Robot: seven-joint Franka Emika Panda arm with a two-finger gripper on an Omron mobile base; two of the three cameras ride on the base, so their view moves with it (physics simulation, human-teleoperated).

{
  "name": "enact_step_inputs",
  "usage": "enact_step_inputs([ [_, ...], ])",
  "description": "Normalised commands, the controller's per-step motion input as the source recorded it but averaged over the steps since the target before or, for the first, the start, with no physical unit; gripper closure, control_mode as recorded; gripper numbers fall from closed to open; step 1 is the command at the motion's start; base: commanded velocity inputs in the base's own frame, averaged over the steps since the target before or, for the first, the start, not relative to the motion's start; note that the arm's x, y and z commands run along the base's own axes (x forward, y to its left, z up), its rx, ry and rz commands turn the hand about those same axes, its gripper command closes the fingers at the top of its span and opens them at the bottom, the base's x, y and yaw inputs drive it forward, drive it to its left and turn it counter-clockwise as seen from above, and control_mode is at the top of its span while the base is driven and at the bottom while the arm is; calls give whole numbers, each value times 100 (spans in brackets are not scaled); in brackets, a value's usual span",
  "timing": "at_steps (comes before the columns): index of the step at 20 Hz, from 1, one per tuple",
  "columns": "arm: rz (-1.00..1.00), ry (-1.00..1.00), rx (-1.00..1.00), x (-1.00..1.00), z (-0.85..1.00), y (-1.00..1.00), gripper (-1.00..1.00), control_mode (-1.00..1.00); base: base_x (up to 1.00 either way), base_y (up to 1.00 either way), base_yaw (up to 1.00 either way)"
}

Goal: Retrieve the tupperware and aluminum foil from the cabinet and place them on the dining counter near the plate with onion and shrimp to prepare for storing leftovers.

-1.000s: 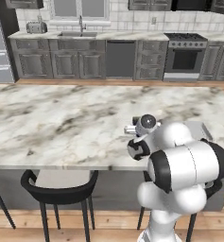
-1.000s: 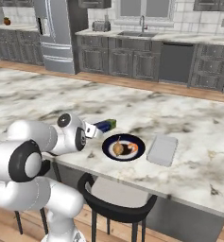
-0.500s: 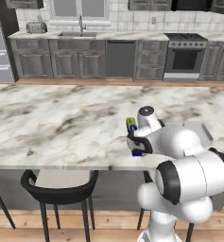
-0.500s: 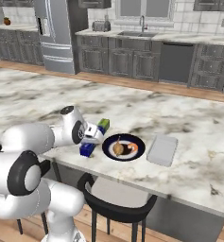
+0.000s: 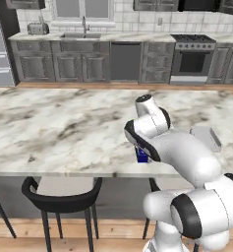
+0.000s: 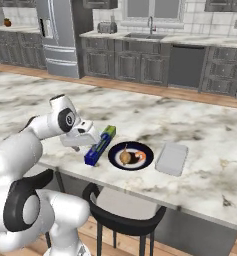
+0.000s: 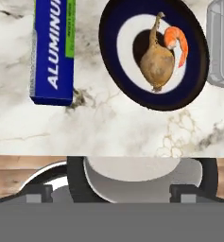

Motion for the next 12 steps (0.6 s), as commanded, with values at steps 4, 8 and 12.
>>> enact_step_inputs([
  [4,-8,-10,7,-98,84,-22,-100,-100,0,0,0],
  [8,-15,-42,23,-100,76,-6,-100,-100,0,0,0],
  [12,-1,-38,28,-69,61,-22,-100,-100,0,0,0],
])
